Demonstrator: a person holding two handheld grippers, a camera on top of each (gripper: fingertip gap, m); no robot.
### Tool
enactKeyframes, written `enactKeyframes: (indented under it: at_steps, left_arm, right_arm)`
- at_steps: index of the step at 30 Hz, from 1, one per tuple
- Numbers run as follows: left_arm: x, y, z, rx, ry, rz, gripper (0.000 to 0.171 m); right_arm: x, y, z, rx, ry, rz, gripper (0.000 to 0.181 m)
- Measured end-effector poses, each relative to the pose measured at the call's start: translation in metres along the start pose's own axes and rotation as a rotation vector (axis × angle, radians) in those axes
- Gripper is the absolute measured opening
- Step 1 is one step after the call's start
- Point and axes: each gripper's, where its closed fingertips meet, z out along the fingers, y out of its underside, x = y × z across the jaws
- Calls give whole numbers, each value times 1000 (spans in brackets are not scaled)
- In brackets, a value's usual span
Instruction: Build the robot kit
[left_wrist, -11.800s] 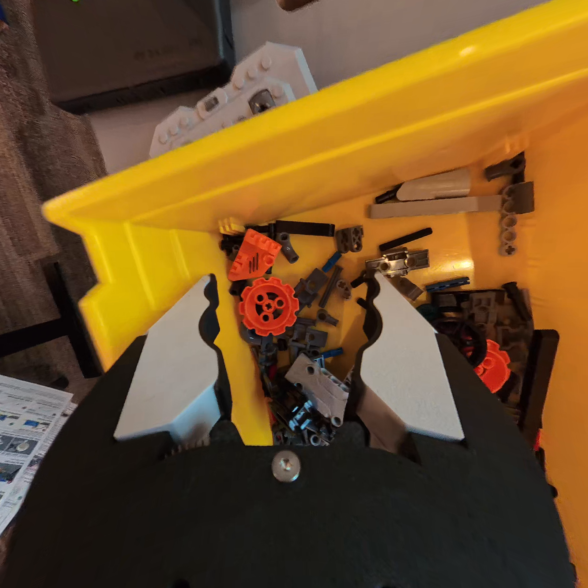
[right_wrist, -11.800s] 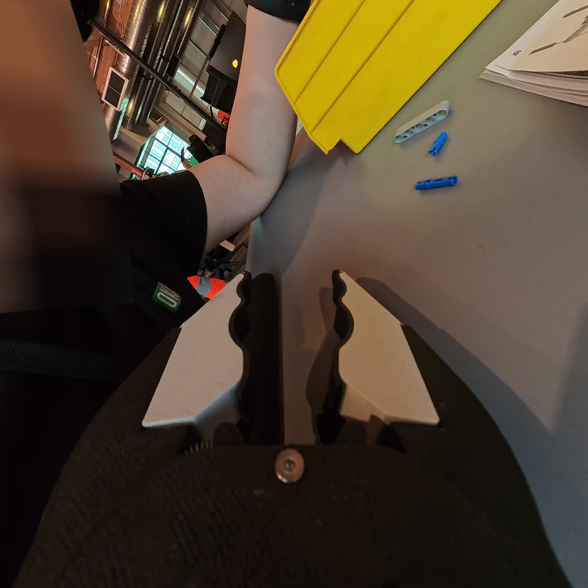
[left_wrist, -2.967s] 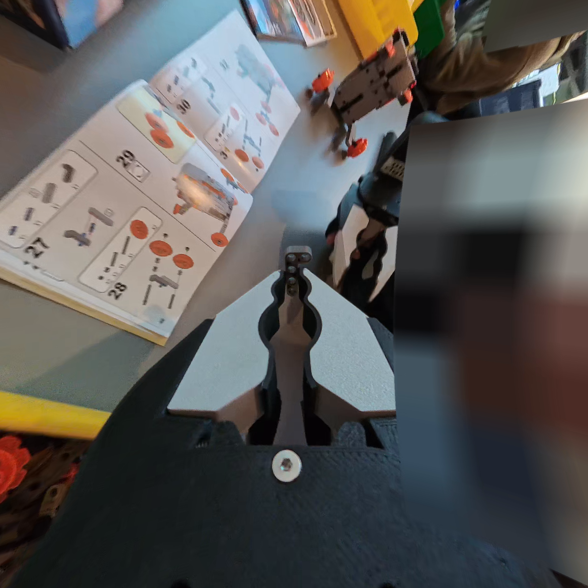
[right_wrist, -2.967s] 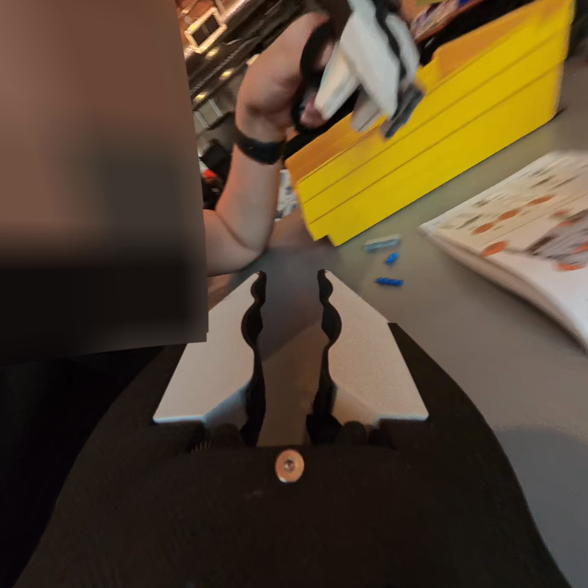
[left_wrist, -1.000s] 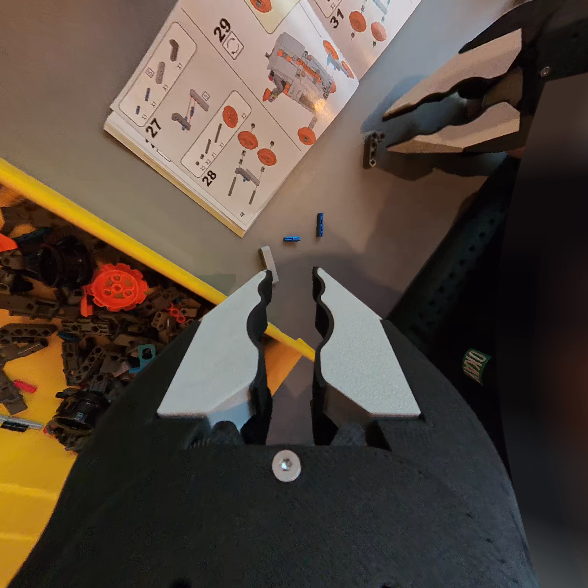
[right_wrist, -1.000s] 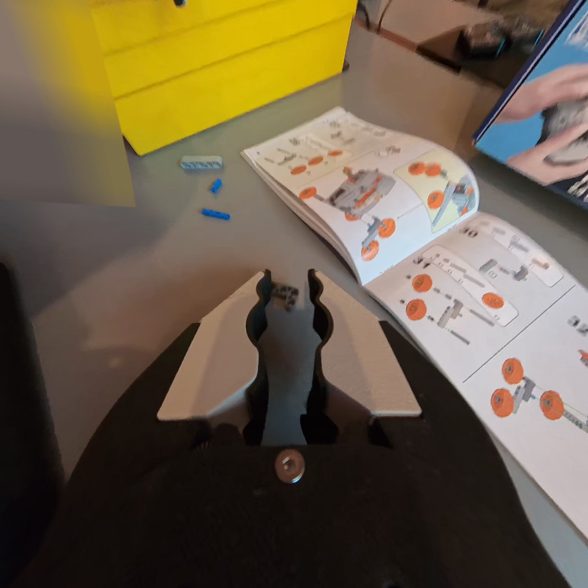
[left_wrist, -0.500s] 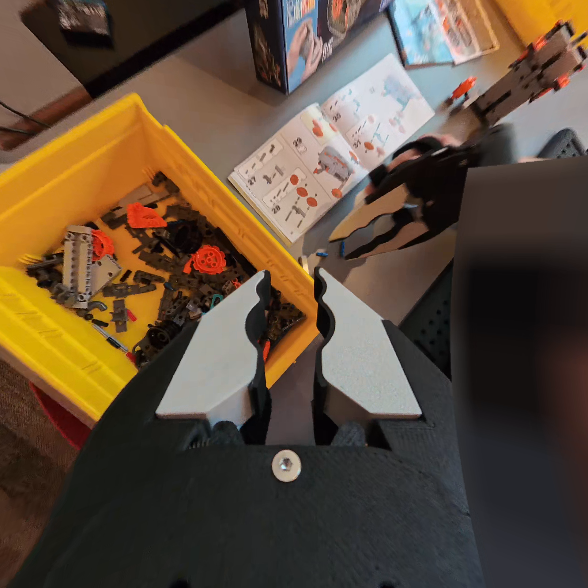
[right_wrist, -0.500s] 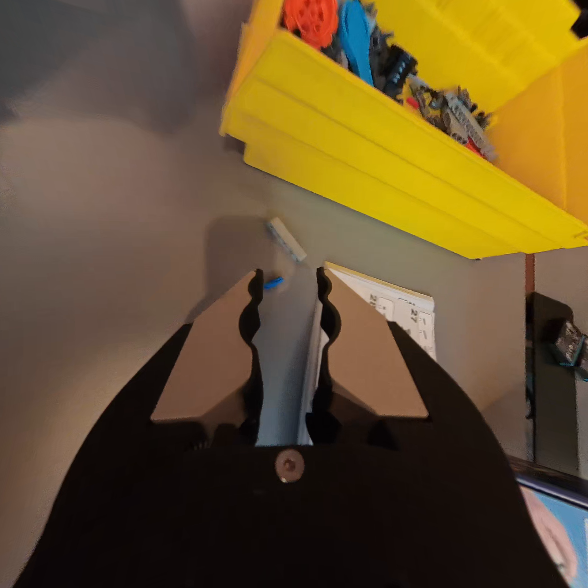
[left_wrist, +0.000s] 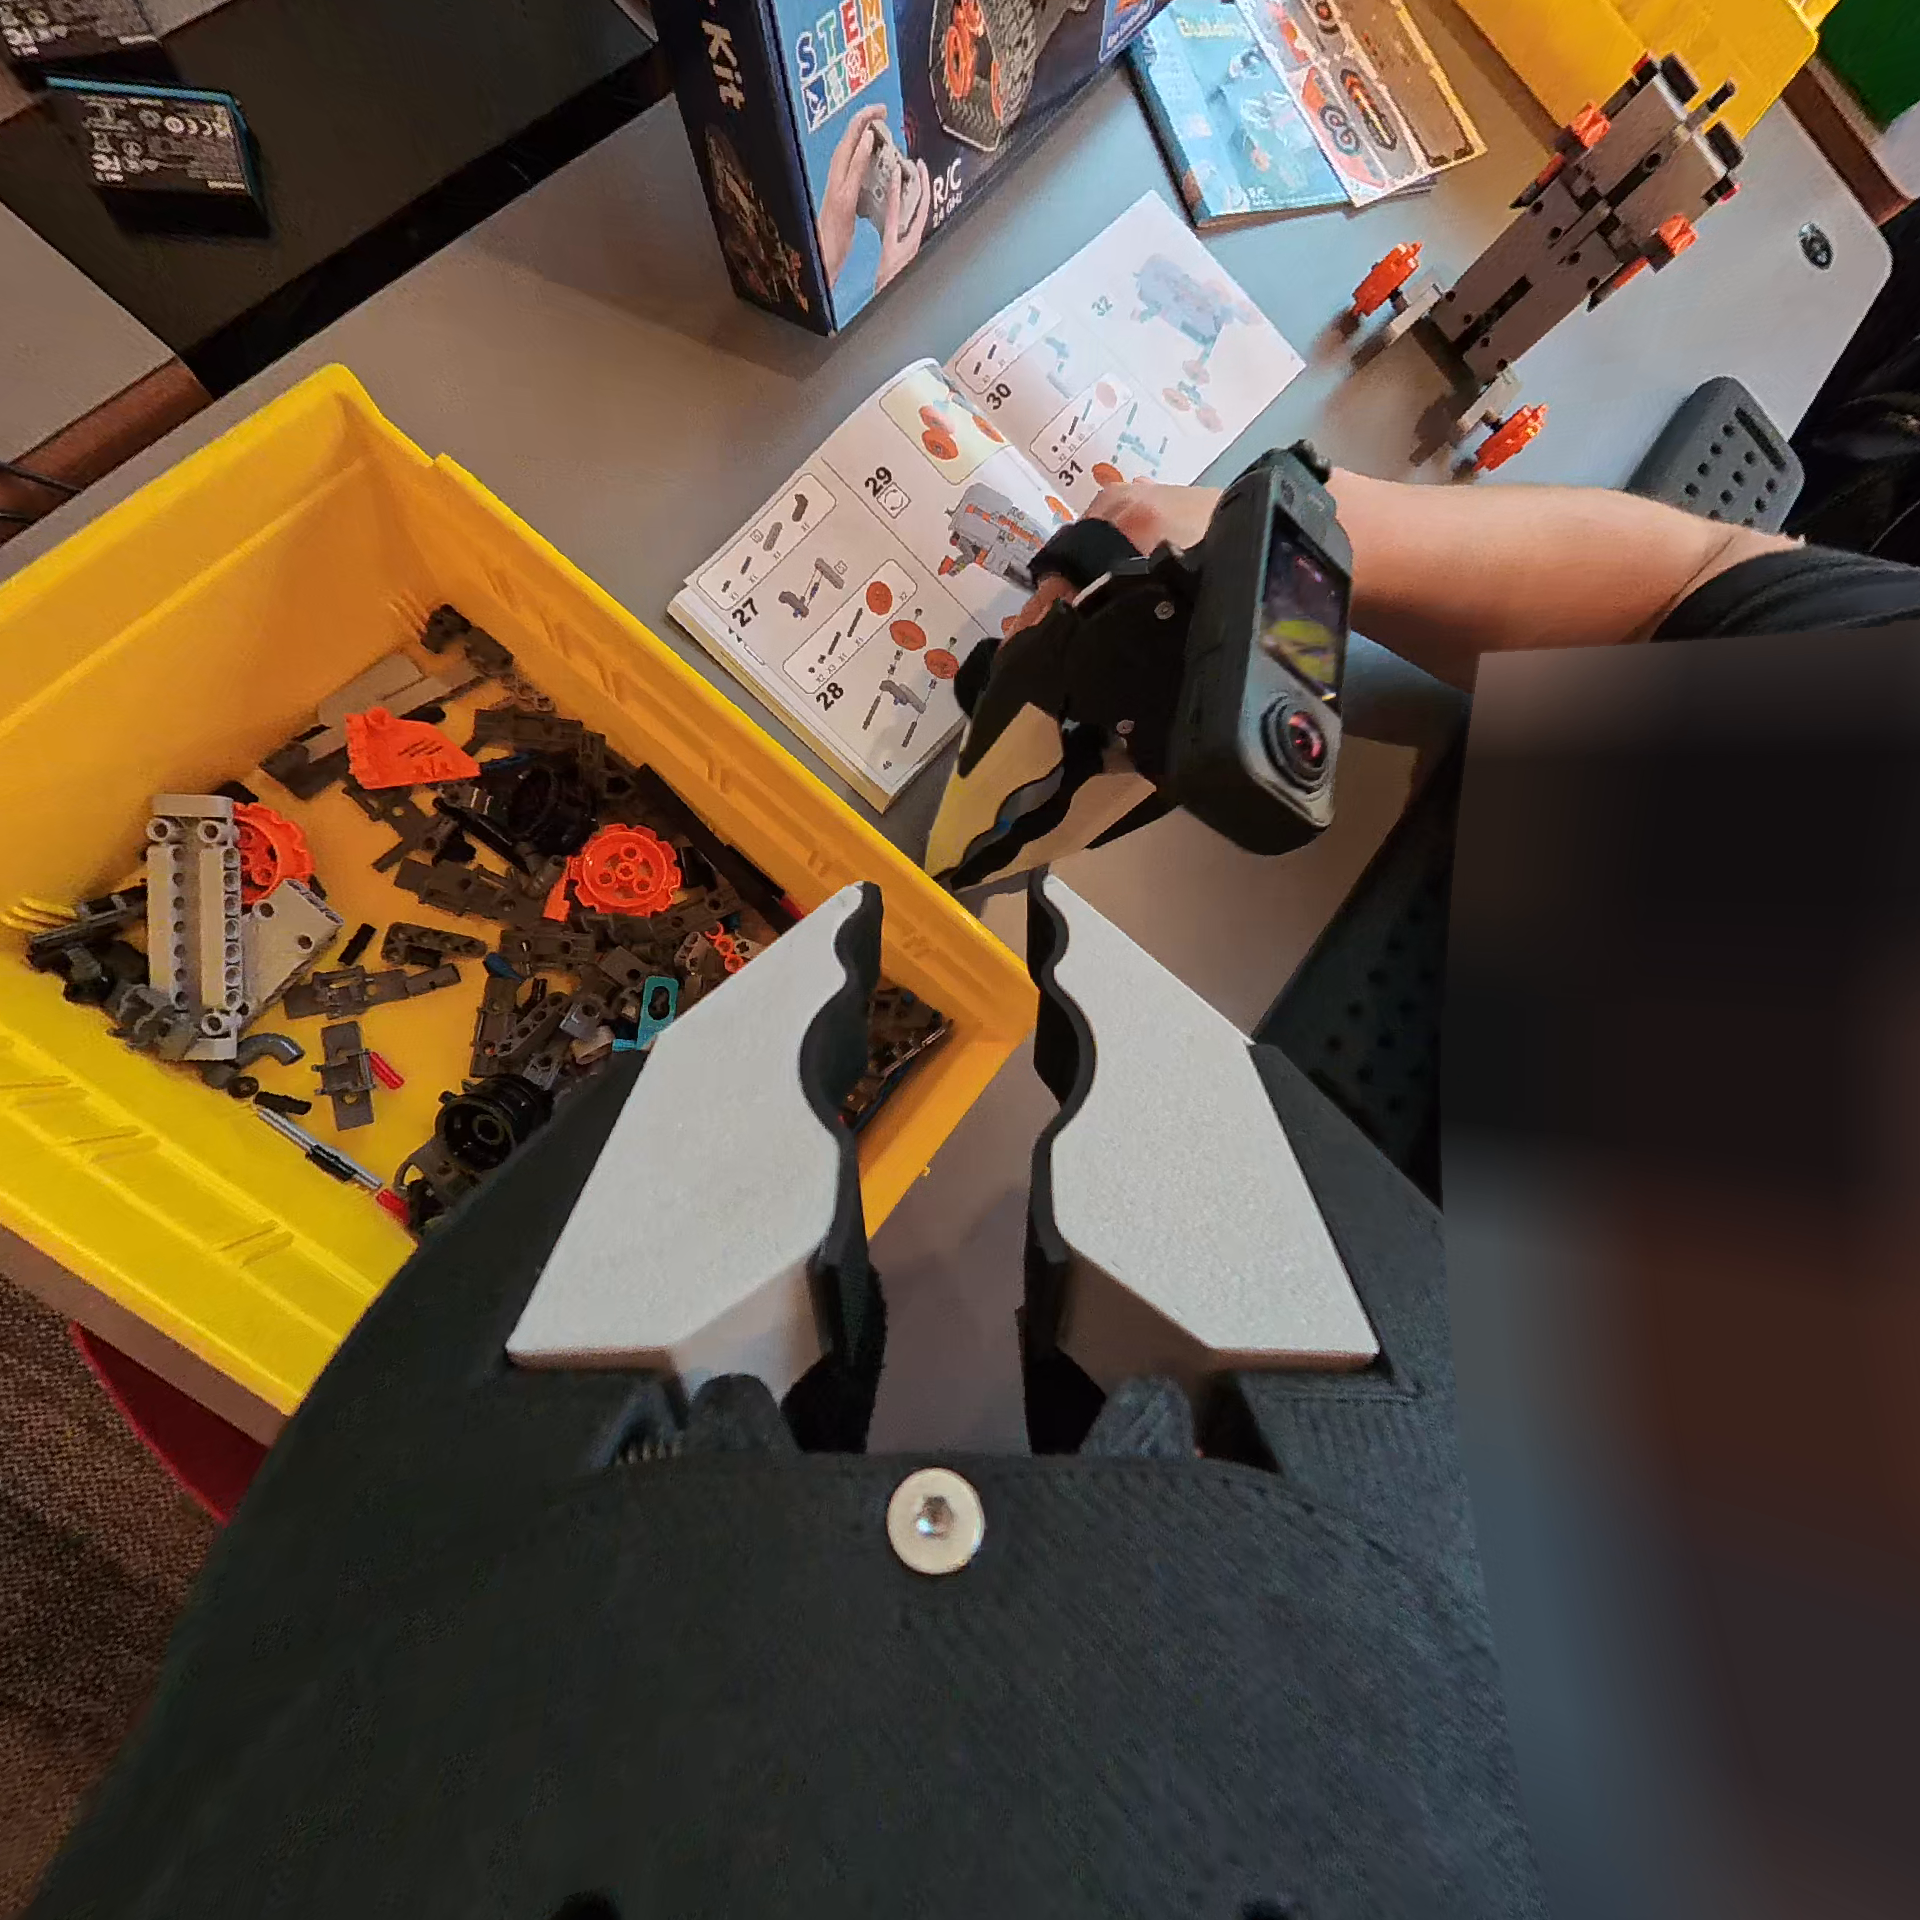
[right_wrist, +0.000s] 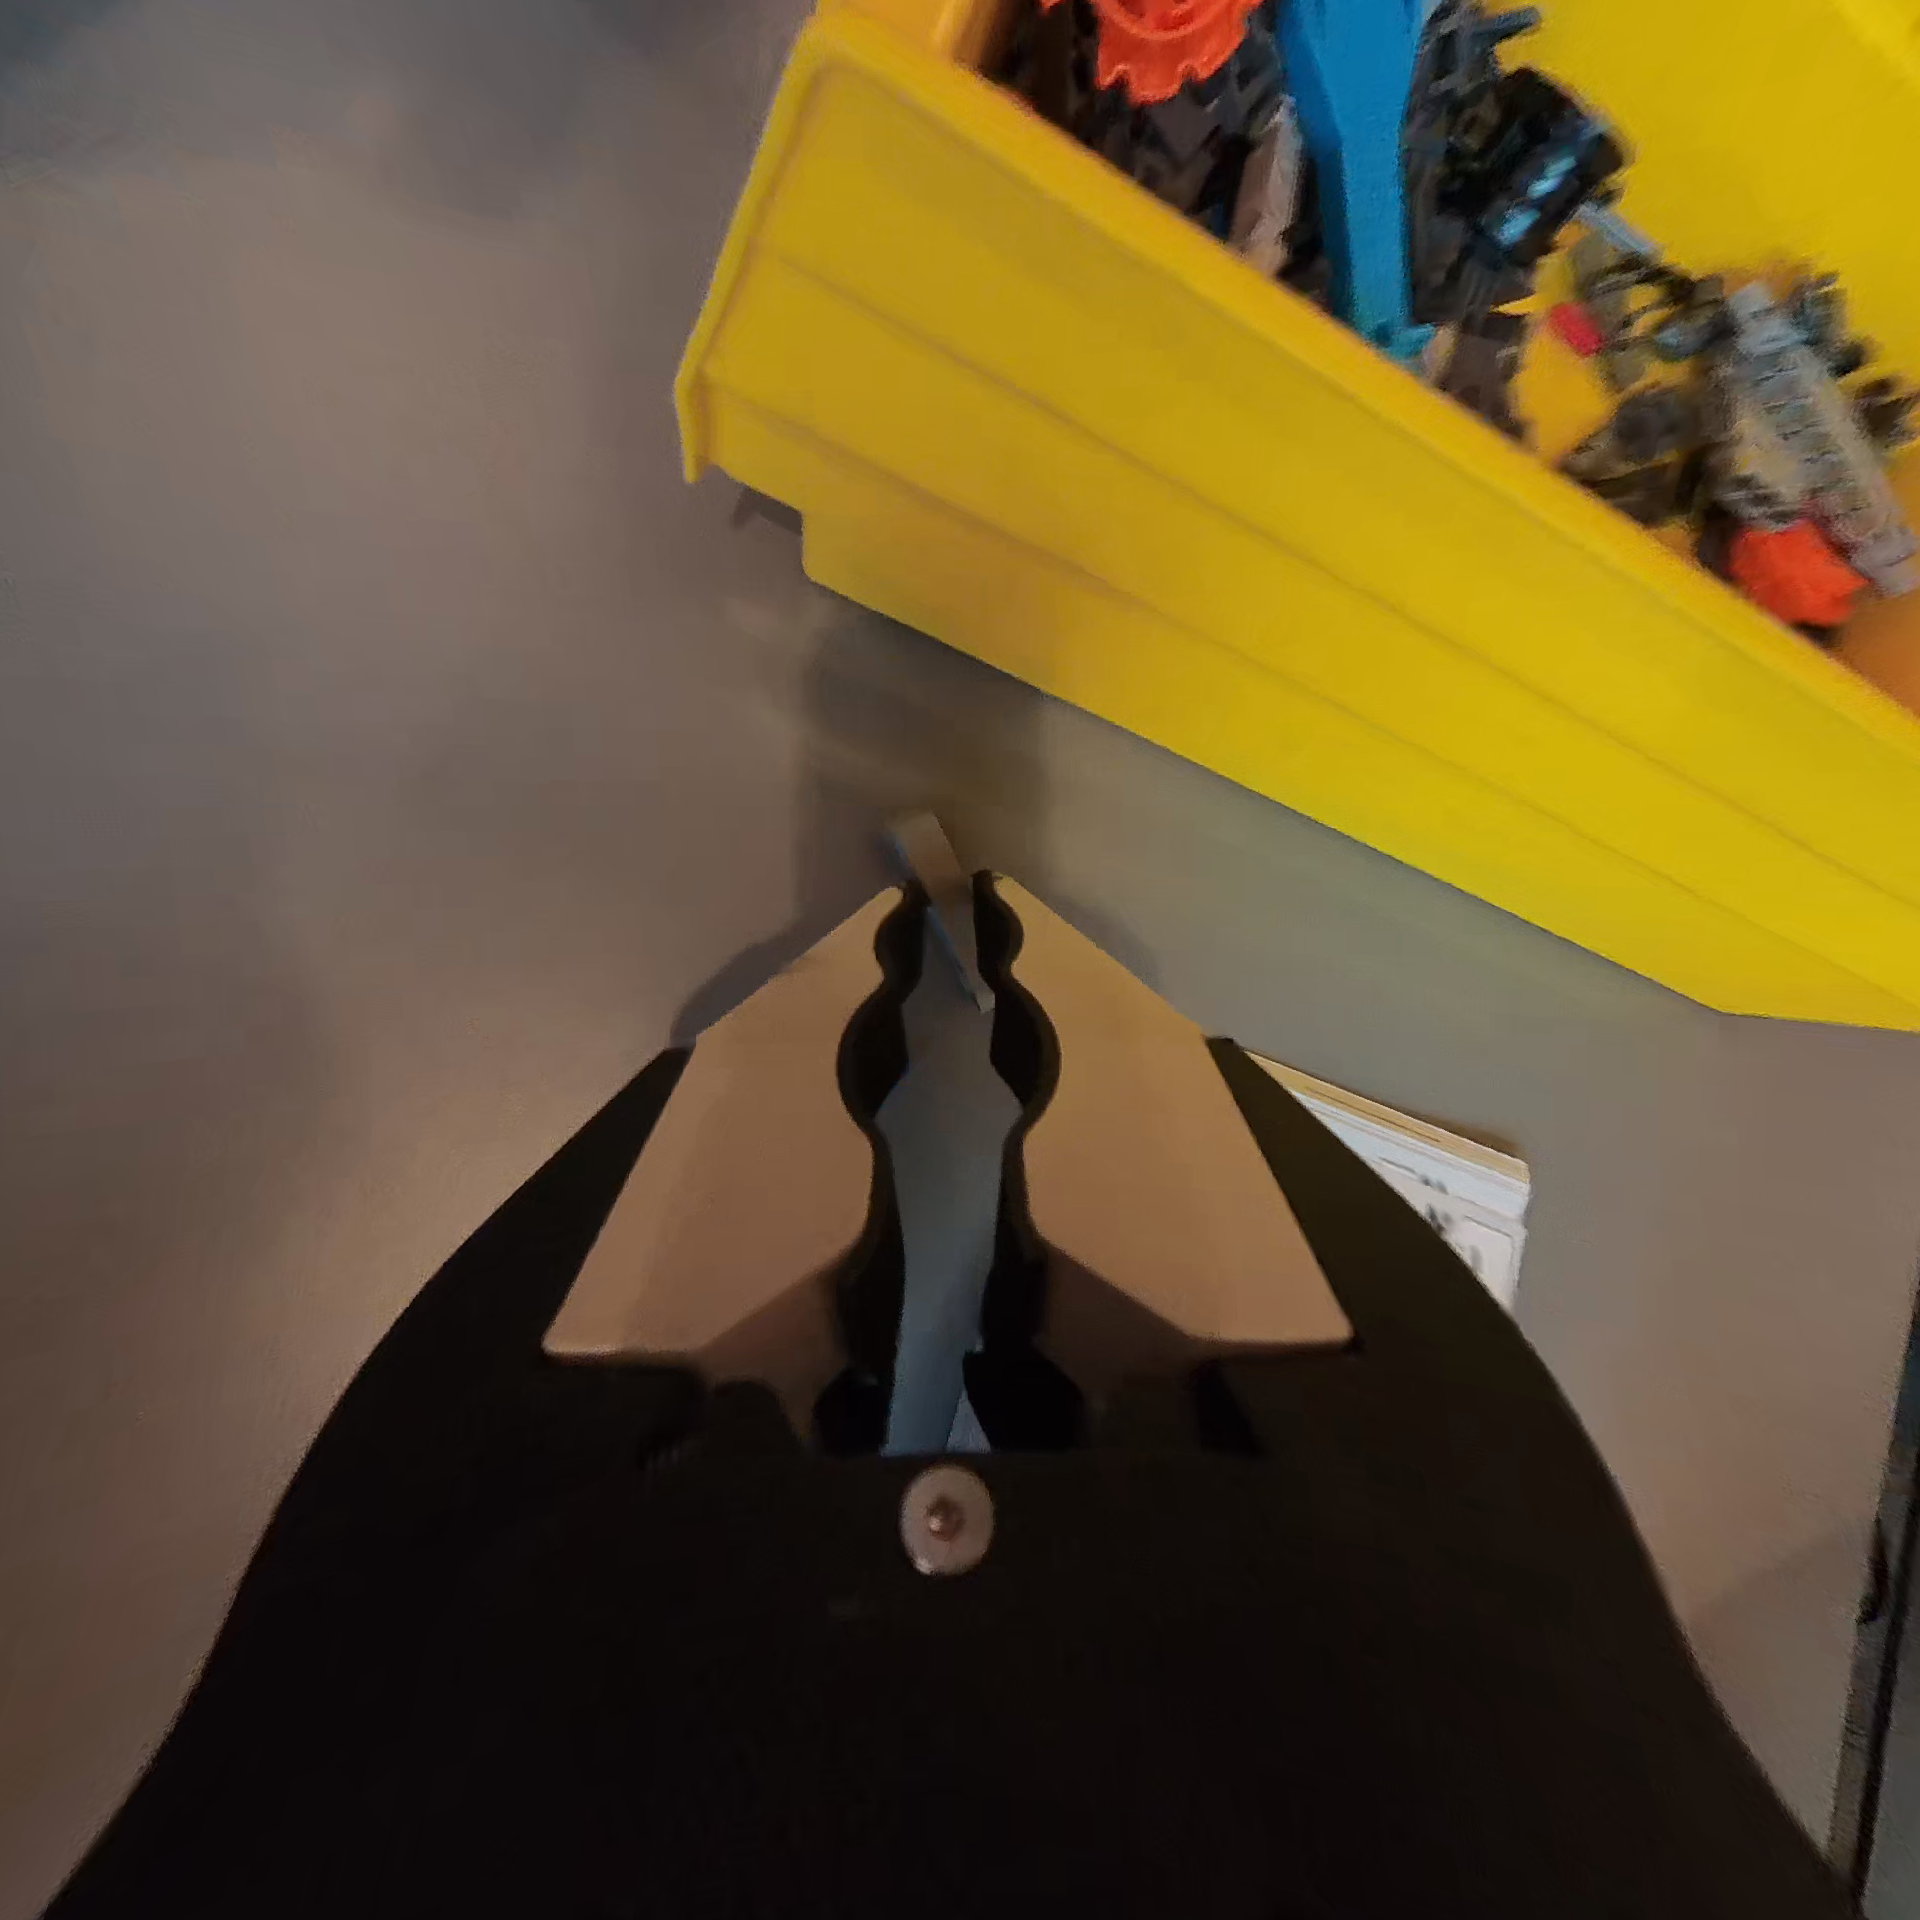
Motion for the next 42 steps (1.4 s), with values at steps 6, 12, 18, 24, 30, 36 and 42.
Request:
enactKeyframes:
  at_steps: [6,12,18,24,30,36,42]
  left_arm:
    - [-6,-1,-2,7,-16,-22,27]
    - [-3,0,3,-11,-21,-14,27]
    - [-1,3,14,-59,-6,-4,27]
    - [-4,4,14,-65,-11,-18,28]
    - [-5,7,16,-83,-15,-23,29]
    - [-4,12,19,-116,-15,-21,29]
    - [-6,17,21,-145,-19,-31,30]
  right_arm:
    - [-14,5,-72,95,137,-19,8]
    - [-45,72,-88,17,-14,112,8]
    - [-51,74,-77,-25,-93,114,8]
    - [-56,79,-71,-66,-140,114,15]
    - [-45,27,-62,132,-131,162,27]
    - [-48,36,-35,29,-152,138,21]
    - [-54,46,-43,5,-206,166,5]
